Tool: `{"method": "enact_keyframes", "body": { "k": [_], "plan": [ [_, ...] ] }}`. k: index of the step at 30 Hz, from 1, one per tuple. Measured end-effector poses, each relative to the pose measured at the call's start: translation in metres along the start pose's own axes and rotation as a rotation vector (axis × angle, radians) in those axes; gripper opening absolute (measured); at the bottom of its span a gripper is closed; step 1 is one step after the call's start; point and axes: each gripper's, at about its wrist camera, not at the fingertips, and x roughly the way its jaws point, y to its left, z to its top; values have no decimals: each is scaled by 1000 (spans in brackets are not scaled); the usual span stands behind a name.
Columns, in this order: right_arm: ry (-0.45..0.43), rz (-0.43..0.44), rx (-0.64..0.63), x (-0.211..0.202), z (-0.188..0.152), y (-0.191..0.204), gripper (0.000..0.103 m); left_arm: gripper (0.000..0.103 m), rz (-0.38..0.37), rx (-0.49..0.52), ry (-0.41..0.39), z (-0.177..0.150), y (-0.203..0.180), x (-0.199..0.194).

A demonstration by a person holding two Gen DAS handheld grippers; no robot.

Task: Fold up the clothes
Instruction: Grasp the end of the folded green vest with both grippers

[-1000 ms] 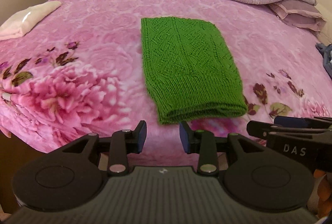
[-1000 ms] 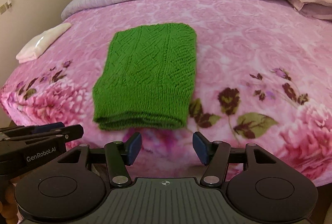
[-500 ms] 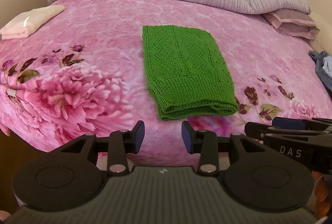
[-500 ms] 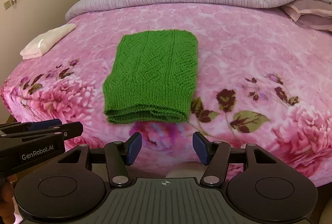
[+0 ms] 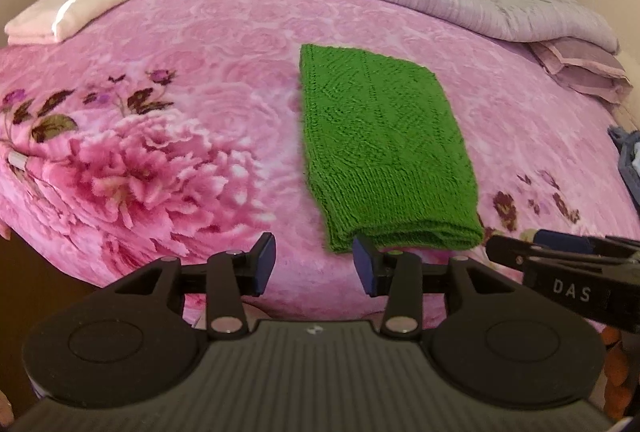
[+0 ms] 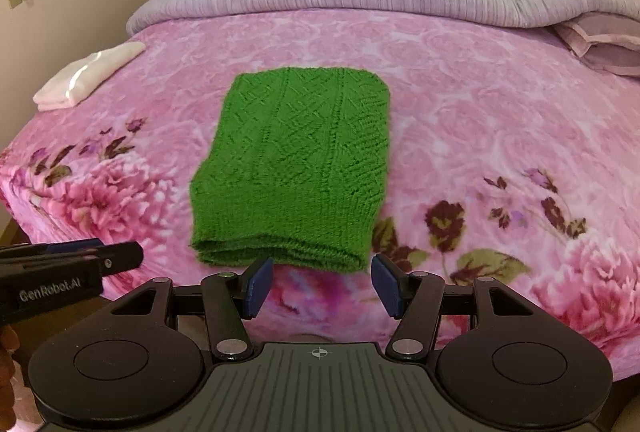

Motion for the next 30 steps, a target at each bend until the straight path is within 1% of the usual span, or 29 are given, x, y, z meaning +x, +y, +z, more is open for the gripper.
{"method": "enact_keyframes", "body": {
  "k": [4, 9, 10, 12, 15, 16, 18, 21, 24, 27, 30],
  "plan": [
    [24, -11, 24, 14, 8, -11, 58, 40, -38, -38, 36, 12, 2, 17],
    [41, -22, 35, 28, 19, -25, 58, 41, -71, -68, 51, 26, 8, 35],
    [40, -26, 36, 30, 21, -29, 58, 41, -82, -74, 50, 30, 10, 38],
    [29, -30, 53, 35, 27, -41, 58, 41, -131, -107, 47, 38, 20, 47],
    [-35, 52, 170, 40, 34, -78, 58, 41, -202, -227, 30, 49, 48, 64],
    [-52, 94, 219, 42, 37, -91, 58, 41, -221, -276, 35, 53, 57, 71],
    [-59, 202, 352, 52, 40, -120, 58, 42, -263, -367, 56, 59, 74, 87],
    [-30, 331, 511, 74, 40, -150, 59, 43, -319, -483, 117, 63, 91, 112],
    [24, 417, 606, 98, 38, -163, 59, 44, -384, -562, 159, 63, 97, 134],
    [72, 467, 656, 117, 44, -164, 60, 46, -419, -643, 180, 62, 101, 149],
    [97, 490, 692, 134, 46, -165, 60, 46, -423, -692, 192, 63, 102, 164]
  ]
}}
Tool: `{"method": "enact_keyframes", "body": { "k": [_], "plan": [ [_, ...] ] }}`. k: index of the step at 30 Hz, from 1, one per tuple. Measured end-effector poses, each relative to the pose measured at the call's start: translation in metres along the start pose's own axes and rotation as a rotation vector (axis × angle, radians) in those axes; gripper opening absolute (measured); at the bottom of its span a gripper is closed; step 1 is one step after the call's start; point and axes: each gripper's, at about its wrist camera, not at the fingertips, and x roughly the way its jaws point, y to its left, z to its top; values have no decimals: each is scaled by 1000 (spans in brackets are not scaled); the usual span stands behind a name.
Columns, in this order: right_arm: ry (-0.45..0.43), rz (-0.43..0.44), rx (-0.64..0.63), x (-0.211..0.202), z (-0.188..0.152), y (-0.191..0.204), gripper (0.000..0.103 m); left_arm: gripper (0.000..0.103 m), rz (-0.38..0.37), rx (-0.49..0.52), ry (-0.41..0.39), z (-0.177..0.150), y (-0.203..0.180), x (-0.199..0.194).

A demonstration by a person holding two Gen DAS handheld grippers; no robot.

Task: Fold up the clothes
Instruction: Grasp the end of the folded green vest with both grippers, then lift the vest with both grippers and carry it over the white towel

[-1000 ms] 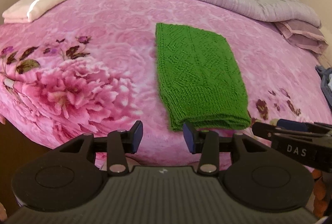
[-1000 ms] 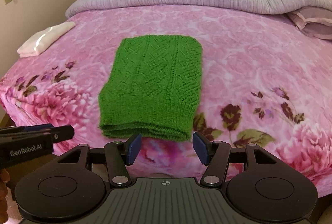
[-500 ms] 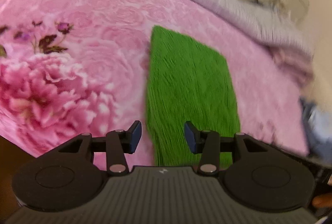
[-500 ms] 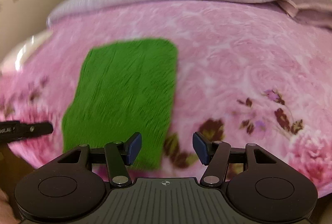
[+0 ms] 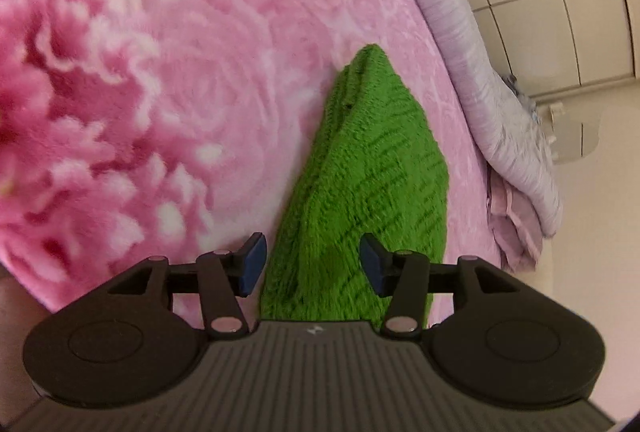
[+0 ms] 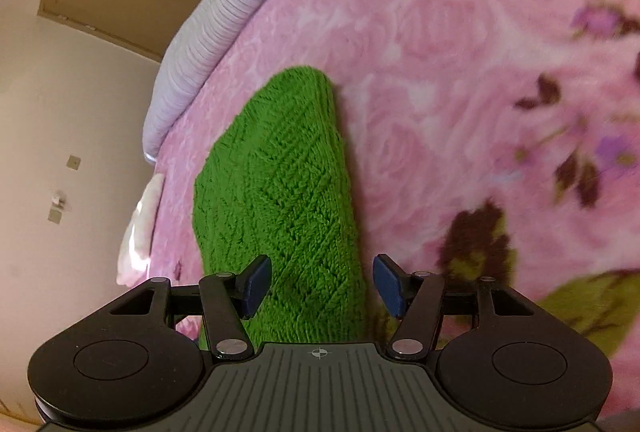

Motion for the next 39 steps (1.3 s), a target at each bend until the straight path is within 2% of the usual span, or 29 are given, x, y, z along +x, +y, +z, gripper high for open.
{"method": "enact_keyframes", "body": {
  "k": [5, 7, 14, 17, 22, 25, 27, 29, 32, 36, 39],
  "plan": [
    [5, 53, 48, 16, 7, -9, 68, 47, -44, -70, 9, 11, 5, 19],
    [2, 92, 60, 21, 12, -11, 76, 47, -54, -70, 14, 15, 3, 25],
    [21, 132, -10, 50, 32, -2, 77, 50, -108, -6, 63, 33, -10, 53],
    [51, 148, -50, 63, 42, 0, 77, 45, -158, 8, 103, 42, -8, 69],
    [126, 163, -81, 72, 54, -10, 53, 37, -214, 44, 170, 52, -5, 80],
    [152, 134, -33, 73, 57, -9, 41, 32, -222, 40, 210, 58, -8, 85],
    [166, 91, -34, 72, 59, 1, 36, 28, -198, 34, 227, 63, -13, 86],
    [177, 37, -42, 69, 61, 17, 33, 24, -167, 35, 230, 68, -26, 78],
    [199, 15, -22, 64, 72, 48, 31, 23, -137, 68, 217, 79, -51, 60],
    [219, 59, 11, 53, 92, 104, 31, 22, -122, 53, 158, 107, -89, 5],
    [238, 114, -23, 50, 106, 156, 31, 22, -114, 54, 101, 129, -114, -42]
  ]
}}
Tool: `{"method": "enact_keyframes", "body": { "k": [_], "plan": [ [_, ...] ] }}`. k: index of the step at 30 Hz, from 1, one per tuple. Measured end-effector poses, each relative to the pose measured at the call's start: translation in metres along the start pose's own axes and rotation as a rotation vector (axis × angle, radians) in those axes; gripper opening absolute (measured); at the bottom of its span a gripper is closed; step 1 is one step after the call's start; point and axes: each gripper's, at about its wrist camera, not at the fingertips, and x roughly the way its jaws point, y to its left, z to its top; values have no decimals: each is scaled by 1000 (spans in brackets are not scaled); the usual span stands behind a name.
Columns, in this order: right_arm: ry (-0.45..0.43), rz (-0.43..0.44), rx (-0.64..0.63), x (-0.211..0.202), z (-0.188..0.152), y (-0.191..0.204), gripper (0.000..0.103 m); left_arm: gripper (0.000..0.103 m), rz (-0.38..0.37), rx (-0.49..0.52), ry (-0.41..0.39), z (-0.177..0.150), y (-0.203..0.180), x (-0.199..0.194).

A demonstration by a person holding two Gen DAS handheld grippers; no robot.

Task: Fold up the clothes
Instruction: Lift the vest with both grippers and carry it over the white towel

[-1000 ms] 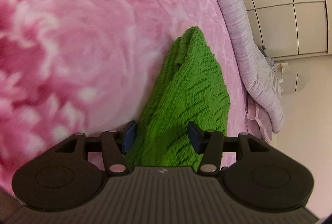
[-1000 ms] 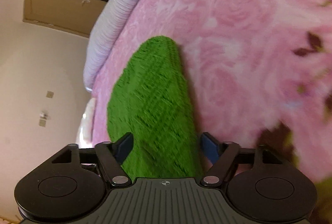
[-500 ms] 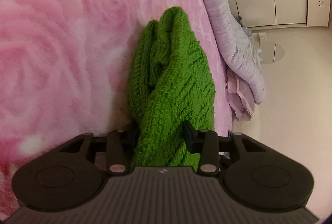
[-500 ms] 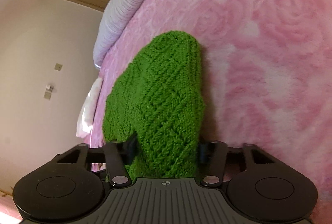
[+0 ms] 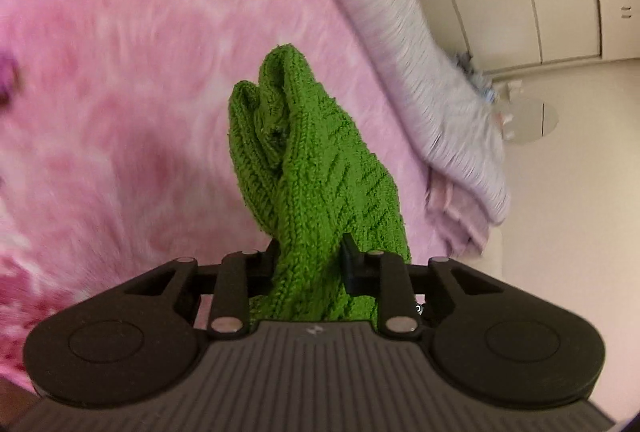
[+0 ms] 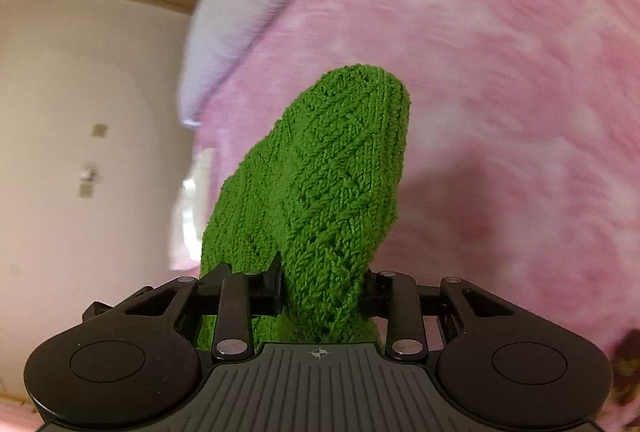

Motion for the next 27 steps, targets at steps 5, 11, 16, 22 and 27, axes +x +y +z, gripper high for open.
{"method": "enact_keyframes", "body": {
  "k": [5, 11, 16, 22, 27],
  "plan": [
    [50, 55, -78, 23, 15, 79, 31, 22, 6, -10, -116, 24, -26, -74],
    [99, 73, -151, 97, 7, 166, 31, 22, 2, -47, -209, 61, -3, -151],
    [75, 70, -138, 185, -23, 228, 31, 22, 0, -21, -172, 133, 55, -222],
    [21, 42, -33, 303, -64, 299, 31, 22, 39, 34, -83, 248, 125, -303],
    [-3, 37, 21, 395, -65, 342, 32, 22, 77, 98, -33, 327, 158, -348]
  ]
}}
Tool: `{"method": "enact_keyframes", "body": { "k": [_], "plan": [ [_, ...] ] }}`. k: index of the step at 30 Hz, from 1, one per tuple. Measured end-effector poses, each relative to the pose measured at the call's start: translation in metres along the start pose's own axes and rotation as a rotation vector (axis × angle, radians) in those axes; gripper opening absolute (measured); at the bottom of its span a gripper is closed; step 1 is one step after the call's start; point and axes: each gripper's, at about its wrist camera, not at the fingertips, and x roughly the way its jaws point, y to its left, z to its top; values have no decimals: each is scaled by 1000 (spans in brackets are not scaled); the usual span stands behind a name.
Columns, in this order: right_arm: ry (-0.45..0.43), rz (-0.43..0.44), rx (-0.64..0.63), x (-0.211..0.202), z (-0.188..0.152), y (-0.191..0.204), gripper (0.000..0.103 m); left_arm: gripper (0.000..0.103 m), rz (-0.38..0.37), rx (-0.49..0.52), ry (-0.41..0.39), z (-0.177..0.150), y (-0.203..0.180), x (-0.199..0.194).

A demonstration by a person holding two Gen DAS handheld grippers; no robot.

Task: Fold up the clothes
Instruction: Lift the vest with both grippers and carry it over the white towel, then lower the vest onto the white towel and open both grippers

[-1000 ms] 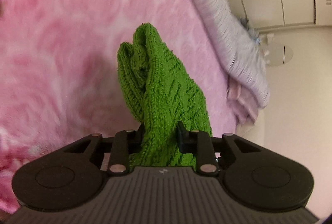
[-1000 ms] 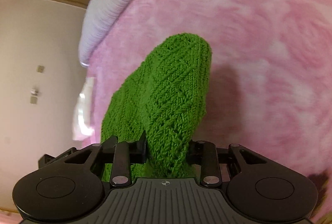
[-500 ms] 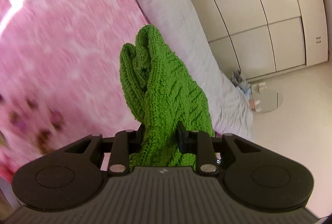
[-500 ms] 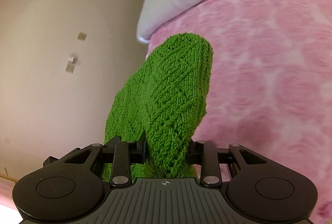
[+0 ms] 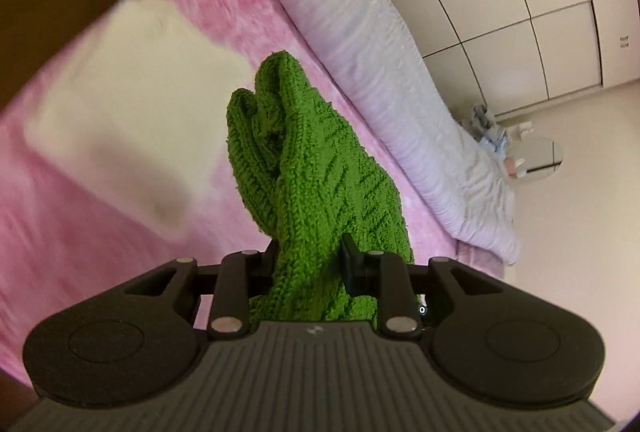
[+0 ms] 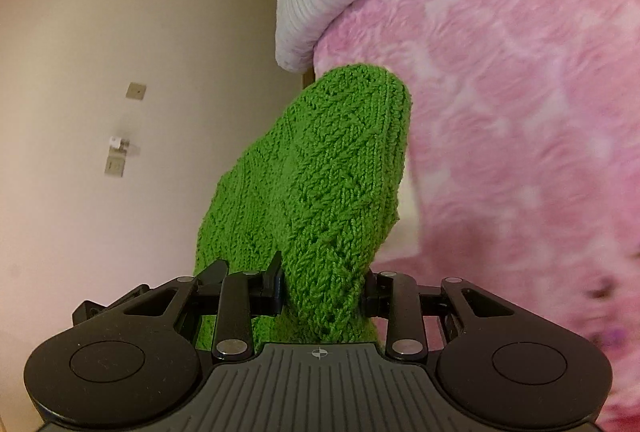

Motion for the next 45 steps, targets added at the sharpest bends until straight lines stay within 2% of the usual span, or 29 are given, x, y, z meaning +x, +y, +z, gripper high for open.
{"method": "enact_keyframes", "body": {
  "k": [4, 9, 14, 18, 28, 33, 34, 38, 42, 45],
  "plan": [
    [-6, -32, -11, 62, 13, 16, 32, 22, -2, 8, 13, 48, 39, 3],
    [-29, -111, -96, 122, 35, 30, 32, 23, -9, 40, 19, 101, 76, 23],
    [-81, -173, -152, 174, 53, 33, 32, 23, -17, 69, 5, 140, 105, 53],
    [-81, -195, -168, 202, 65, 30, 32, 23, -22, 59, -2, 161, 129, 73],
    [-77, -237, -223, 222, 81, 17, 34, 23, -26, 39, 19, 176, 148, 106],
    [-52, -328, -152, 244, 86, -13, 47, 28, 78, 10, 47, 175, 171, 132],
    [-51, -322, -130, 244, 88, -17, 48, 28, 70, -7, 46, 175, 174, 132],
    [-52, -343, -130, 229, 88, -11, 52, 27, 91, 16, 25, 171, 170, 118],
    [-76, -359, -123, 203, 72, -6, 53, 27, 72, -43, 38, 155, 178, 95],
    [-54, -354, -109, 191, 54, -6, 53, 27, 59, -63, 36, 138, 183, 81]
  ]
}}
